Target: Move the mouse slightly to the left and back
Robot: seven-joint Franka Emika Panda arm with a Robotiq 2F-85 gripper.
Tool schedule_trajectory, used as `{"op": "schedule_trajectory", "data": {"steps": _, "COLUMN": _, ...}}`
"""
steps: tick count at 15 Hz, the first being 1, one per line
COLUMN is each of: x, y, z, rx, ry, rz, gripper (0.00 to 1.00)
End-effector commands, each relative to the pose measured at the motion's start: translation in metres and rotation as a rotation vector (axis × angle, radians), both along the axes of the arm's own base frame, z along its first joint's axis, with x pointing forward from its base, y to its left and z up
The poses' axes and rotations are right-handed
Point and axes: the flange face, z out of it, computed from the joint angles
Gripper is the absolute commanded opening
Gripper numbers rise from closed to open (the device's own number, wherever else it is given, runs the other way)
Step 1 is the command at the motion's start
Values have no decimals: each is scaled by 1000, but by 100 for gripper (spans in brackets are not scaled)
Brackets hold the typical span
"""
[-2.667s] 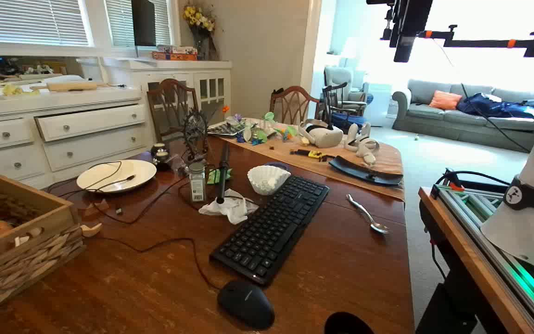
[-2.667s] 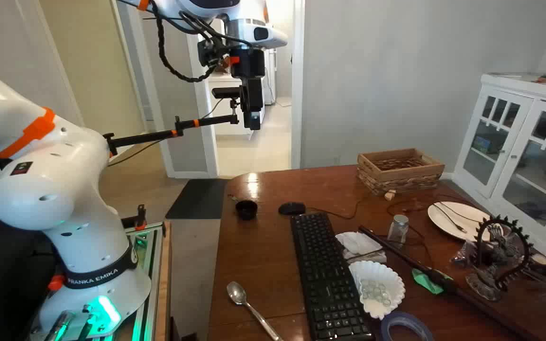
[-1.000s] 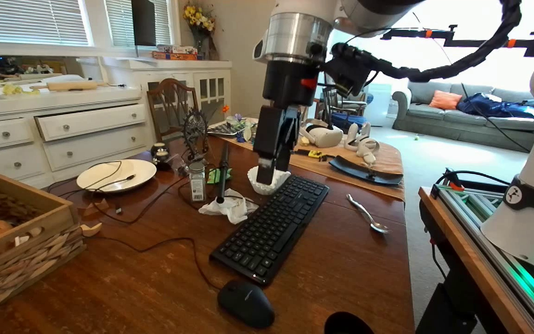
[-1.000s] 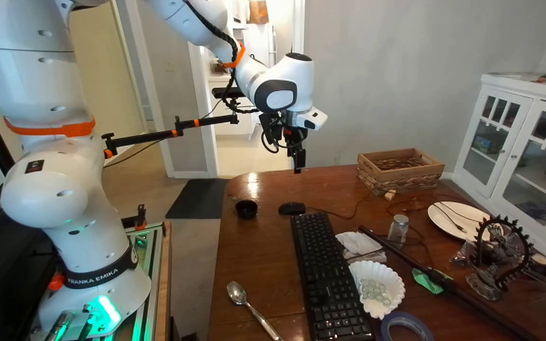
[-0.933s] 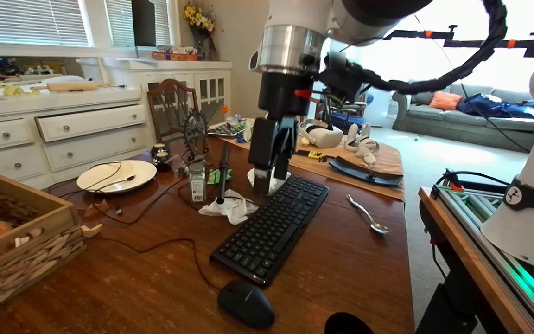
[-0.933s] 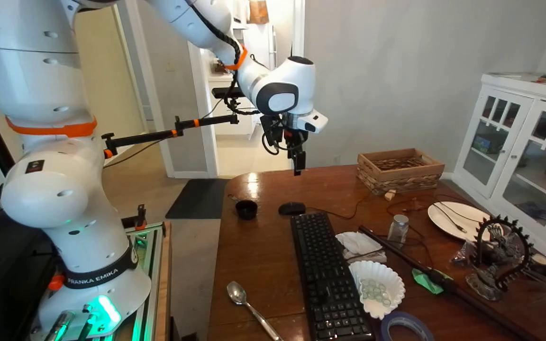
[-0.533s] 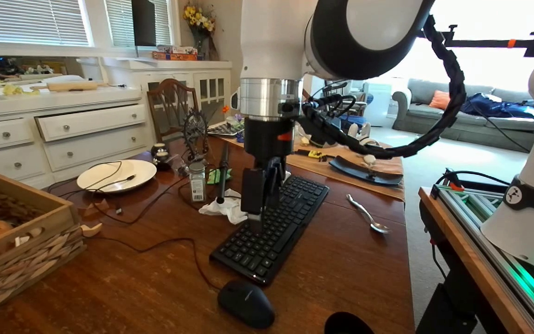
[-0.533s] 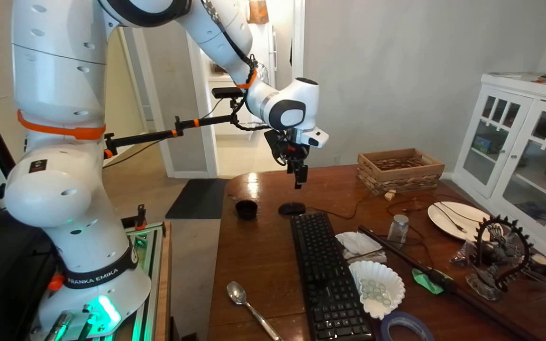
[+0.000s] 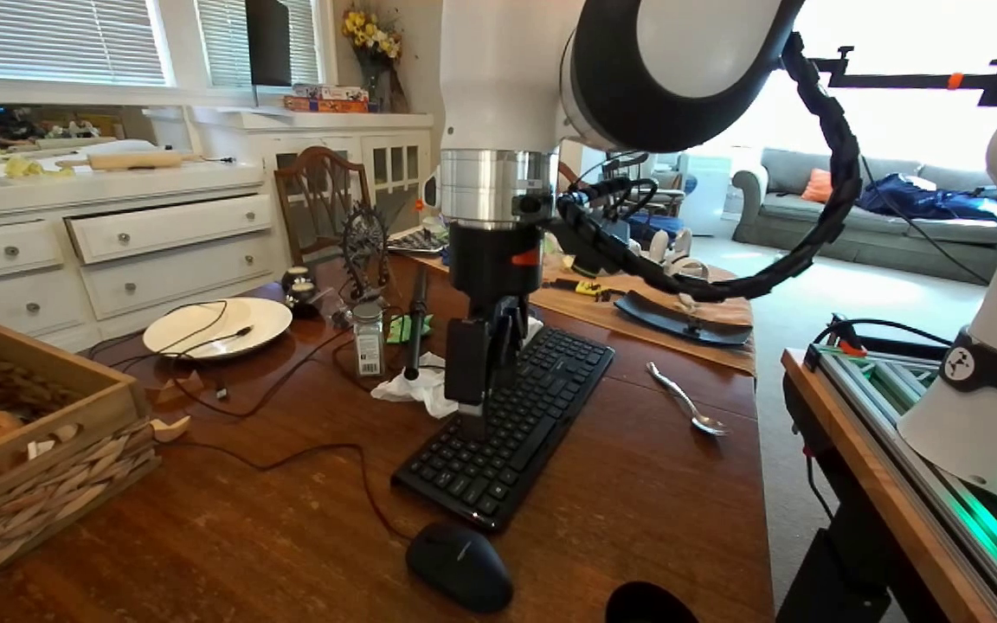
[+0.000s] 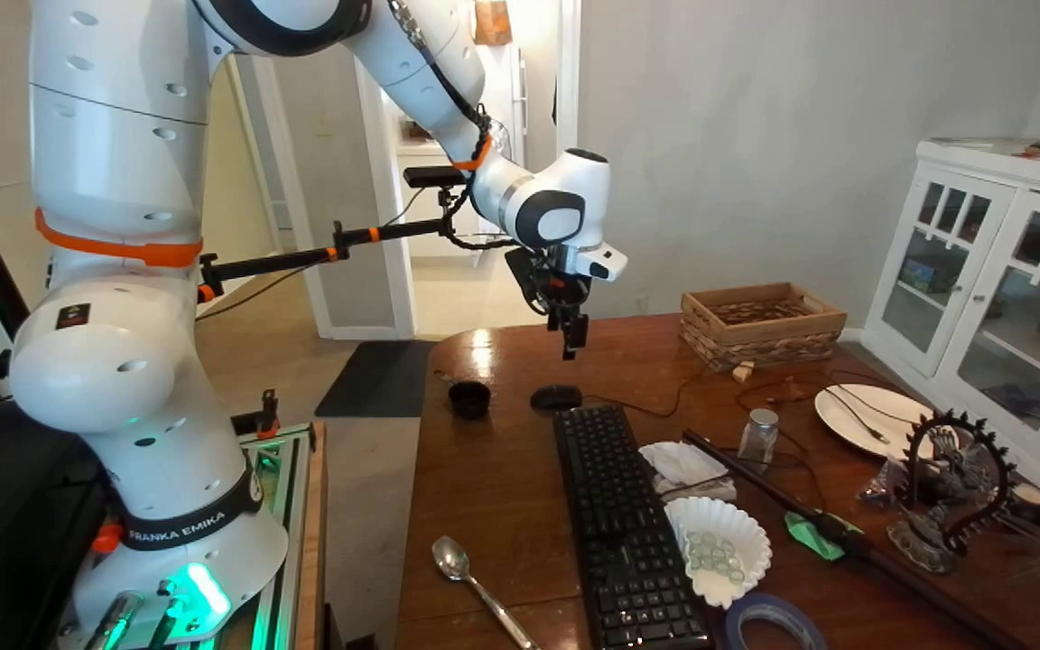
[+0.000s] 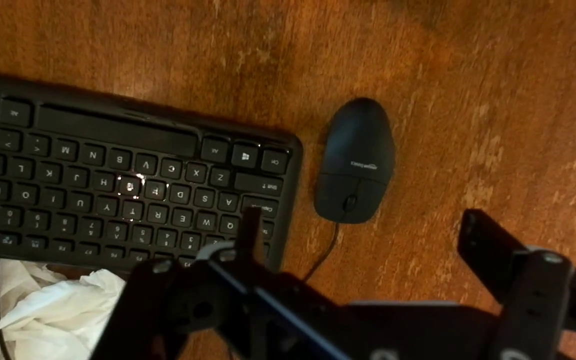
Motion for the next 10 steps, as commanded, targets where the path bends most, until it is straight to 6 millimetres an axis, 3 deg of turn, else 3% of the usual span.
{"op": "schedule_trajectory", "data": {"steps": 1, "x": 5, "y": 16, "z": -27, "rx": 14, "ry": 27, "rz": 9, "gripper": 100}}
{"op": "schedule_trajectory", "data": {"steps": 10, "x": 16, "y": 40, "z": -80, "rx": 40, "ry": -2, "rz": 4, "gripper": 100}}
